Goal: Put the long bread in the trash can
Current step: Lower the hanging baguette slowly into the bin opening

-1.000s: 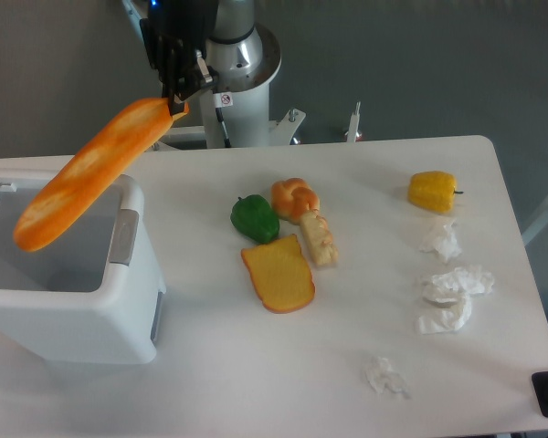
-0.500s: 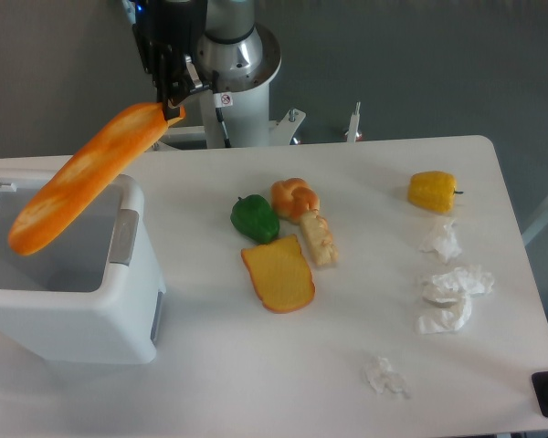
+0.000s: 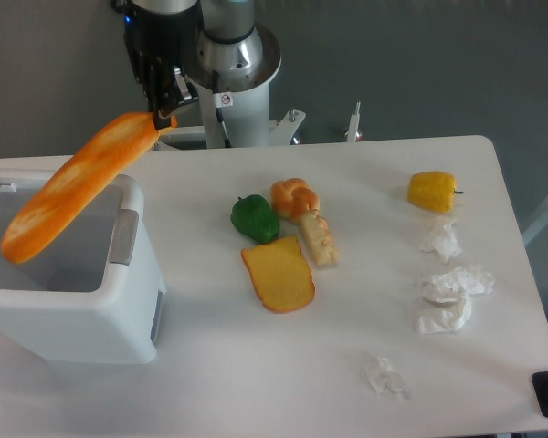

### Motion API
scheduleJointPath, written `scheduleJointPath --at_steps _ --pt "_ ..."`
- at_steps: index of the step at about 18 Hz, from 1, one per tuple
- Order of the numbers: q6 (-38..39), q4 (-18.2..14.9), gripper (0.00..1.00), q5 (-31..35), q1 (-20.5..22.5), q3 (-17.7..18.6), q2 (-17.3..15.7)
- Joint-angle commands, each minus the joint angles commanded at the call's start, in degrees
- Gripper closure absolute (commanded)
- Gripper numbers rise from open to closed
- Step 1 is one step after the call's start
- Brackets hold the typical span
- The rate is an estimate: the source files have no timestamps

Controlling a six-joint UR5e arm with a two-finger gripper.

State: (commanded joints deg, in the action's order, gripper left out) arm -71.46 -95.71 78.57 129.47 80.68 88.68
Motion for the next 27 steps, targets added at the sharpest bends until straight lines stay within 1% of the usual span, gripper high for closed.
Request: scheduleJointPath --at_steps 10,17,21,22,25,27 --pt "1.7 0.1 1.00 2.0 -1.6 -0.2 0.3" --pt "1.8 0.1 1.00 3.3 -1.8 -0.4 0.3" --pt "1.8 0.1 1.00 3.3 -2.2 -0.8 0.9" --pt "1.8 0.3 1.00 3.3 -2.4 -1.1 1.4" --pt "3.0 2.2 1.00 3.3 -3.2 -1.5 2.1" --pt "3.1 2.5 1.00 3.3 -3.6 -1.5 2.6"
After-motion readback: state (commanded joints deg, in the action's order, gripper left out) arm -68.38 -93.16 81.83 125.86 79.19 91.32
